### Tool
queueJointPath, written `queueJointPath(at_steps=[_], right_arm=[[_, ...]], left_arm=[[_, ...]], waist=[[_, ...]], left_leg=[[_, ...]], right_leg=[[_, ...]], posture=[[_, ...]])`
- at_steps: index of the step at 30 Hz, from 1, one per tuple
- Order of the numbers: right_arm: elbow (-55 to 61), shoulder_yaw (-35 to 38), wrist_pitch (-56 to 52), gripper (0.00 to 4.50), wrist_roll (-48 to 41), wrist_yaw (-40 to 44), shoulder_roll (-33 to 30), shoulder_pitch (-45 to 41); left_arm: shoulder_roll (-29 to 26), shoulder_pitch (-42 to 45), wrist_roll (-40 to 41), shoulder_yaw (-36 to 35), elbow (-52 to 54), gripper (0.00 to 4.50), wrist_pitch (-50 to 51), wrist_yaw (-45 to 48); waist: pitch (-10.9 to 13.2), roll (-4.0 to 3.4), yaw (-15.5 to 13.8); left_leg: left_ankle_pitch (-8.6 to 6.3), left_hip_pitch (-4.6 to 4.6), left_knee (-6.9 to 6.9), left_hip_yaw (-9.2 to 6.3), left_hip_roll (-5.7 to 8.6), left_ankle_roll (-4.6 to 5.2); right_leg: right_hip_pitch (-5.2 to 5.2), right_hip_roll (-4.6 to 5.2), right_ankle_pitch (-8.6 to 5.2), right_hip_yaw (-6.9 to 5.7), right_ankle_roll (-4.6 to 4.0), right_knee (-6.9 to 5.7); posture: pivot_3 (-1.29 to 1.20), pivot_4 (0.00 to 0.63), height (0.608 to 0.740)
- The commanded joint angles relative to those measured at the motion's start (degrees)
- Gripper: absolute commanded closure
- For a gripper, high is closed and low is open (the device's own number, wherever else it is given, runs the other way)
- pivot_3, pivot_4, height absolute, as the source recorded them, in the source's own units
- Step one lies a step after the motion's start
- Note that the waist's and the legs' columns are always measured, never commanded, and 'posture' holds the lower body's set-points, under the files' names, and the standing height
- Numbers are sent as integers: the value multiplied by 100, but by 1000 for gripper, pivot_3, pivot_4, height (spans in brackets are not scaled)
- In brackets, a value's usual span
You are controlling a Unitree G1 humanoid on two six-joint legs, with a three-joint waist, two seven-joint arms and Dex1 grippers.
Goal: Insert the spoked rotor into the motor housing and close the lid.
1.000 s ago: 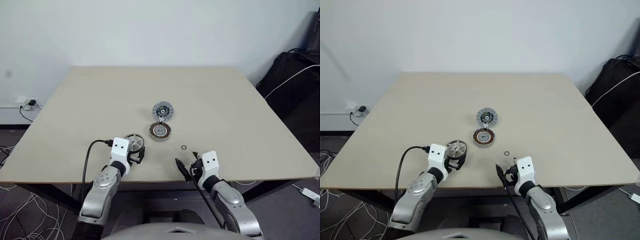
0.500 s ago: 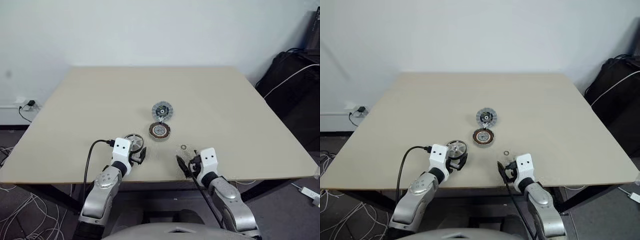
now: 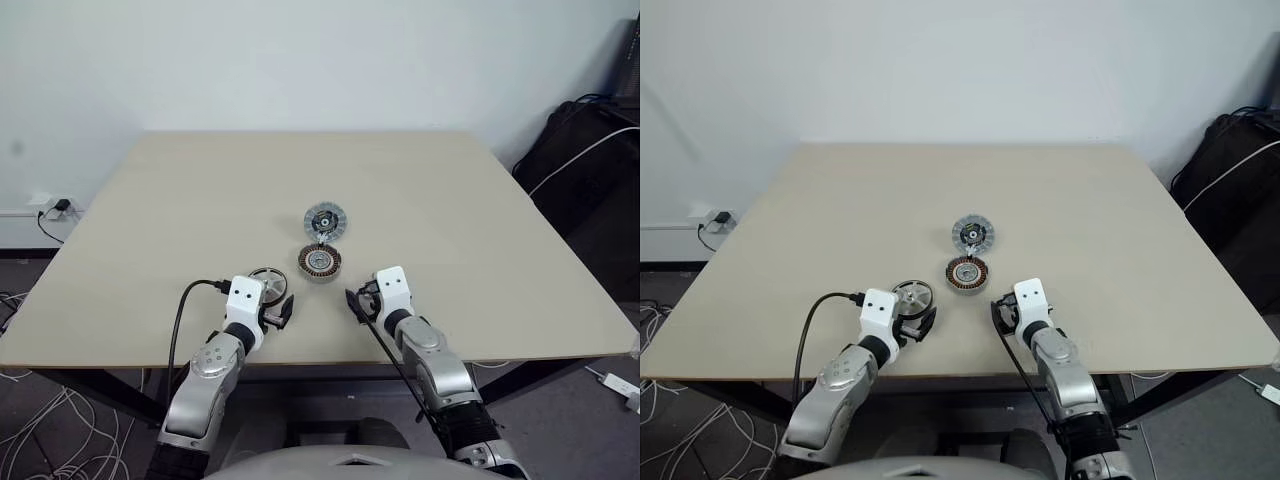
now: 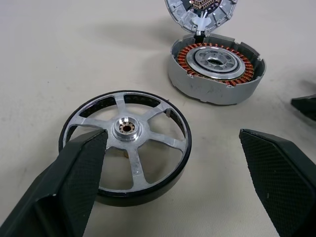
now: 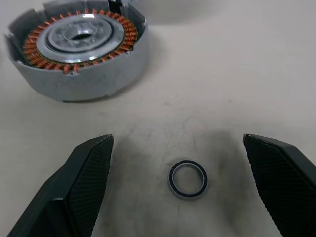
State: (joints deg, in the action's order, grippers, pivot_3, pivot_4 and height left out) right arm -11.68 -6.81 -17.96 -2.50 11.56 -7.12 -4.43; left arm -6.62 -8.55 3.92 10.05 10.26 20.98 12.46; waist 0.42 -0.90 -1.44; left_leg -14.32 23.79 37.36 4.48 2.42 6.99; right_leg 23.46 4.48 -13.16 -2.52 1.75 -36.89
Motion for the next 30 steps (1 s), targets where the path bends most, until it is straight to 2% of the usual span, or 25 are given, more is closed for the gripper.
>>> queueJointPath(at_steps=[1,2,5,15,22,27,30], right_arm=[[-169,50,64,23,20,84,-29,-107],[-200,54,63,23,17,101,-34,-100],[-216,74,10,590,-17,168,-52,61],[276,114,-123,3802,-91,211,-19,581],[1095,85,-248,3818,-165,212,19,624],[1390,-53,-343,3818,-83,168,135,120],[1050,-272,-516,3818,98,143,239,-446]], left_arm=[[38,1,1,-25,252,0,-98,-37],[41,-3,0,-26,255,0,-99,-40],[52,-17,-4,-25,265,0,-95,-44],[67,19,-11,26,224,0,-75,-1],[53,43,-29,36,197,0,-72,19],[58,60,-21,11,186,0,-99,9],[58,56,-20,-8,189,0,-107,-6]], waist=[[-2,-2,14],[-2,-2,27],[-5,-2,28],[-22,8,22],[-18,6,22],[0,-9,64],[0,-8,70]], left_leg=[[0,0,0,0,0,0],[0,-1,0,0,0,0],[0,-2,0,0,0,0],[-1,-5,0,0,0,1],[-1,-3,-3,0,0,1],[-1,-2,-4,0,0,1],[0,-3,-3,-1,-1,0]], right_leg=[[0,0,0,0,0,0],[0,-1,0,1,0,-1],[-2,0,0,0,0,-3],[-6,1,0,0,0,-3],[-3,1,-1,1,-1,-2],[3,0,0,2,-1,-5],[4,-1,1,0,-2,-7]], posture=[[0,0,740],[0,0,740],[0,0,740],[0,0,740],[0,0,740],[0,0,740],[0,0,740]])
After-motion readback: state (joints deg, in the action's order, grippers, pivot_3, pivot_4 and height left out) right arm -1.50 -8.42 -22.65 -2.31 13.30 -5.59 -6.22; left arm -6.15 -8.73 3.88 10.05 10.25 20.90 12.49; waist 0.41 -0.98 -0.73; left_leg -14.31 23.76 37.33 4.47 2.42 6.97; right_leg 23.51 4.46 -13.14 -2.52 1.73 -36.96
